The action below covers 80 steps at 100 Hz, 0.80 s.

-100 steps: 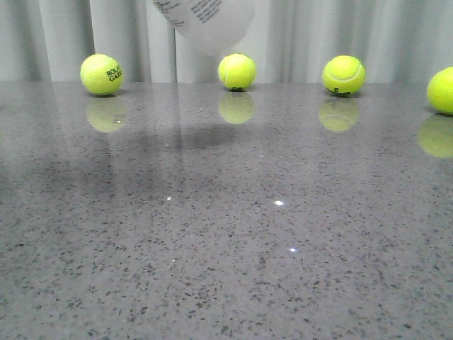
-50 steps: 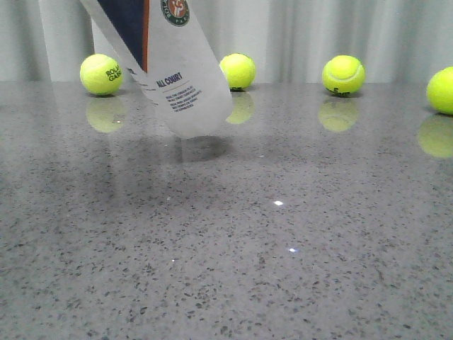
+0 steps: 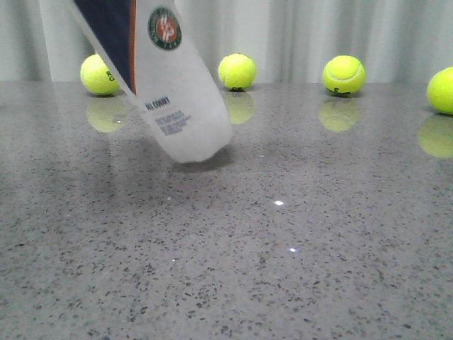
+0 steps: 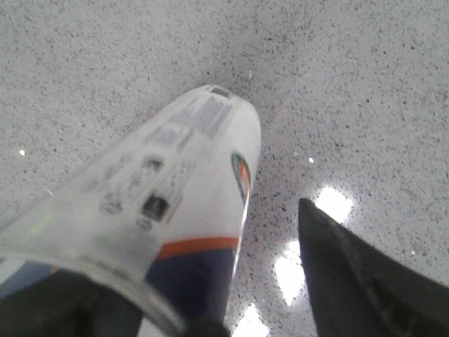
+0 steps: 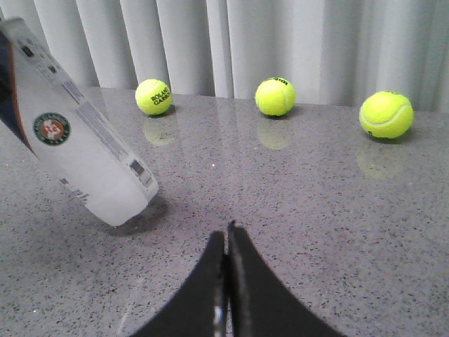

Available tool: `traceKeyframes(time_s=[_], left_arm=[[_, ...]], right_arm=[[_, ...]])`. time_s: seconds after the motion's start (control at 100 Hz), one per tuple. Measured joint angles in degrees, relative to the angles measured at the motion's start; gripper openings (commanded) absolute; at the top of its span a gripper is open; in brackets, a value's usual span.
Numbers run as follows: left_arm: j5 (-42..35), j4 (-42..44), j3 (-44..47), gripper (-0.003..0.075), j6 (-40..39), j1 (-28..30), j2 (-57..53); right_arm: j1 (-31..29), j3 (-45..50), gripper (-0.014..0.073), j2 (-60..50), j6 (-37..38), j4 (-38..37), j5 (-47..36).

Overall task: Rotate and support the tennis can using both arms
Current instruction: 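Swing the can upright with the left gripper and lower it onto the table, then open the left gripper and raise it off the upright can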

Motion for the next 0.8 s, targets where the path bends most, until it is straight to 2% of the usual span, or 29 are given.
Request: traceKeyframes(time_s=[0.41,0.8], left_arm=[[-7.2,-4.9,0.0,0.0454,-0.2,0.0,0.0],[-13.1,-5.6,0.0,0.0454,-0.2,0.0,0.0]], right_arm=[[0.0,0.0,-0.0059,0.0,0.0,0.0,0.0],[0.0,0.0,-0.0059,0.0,0.0,0.0,0.1]])
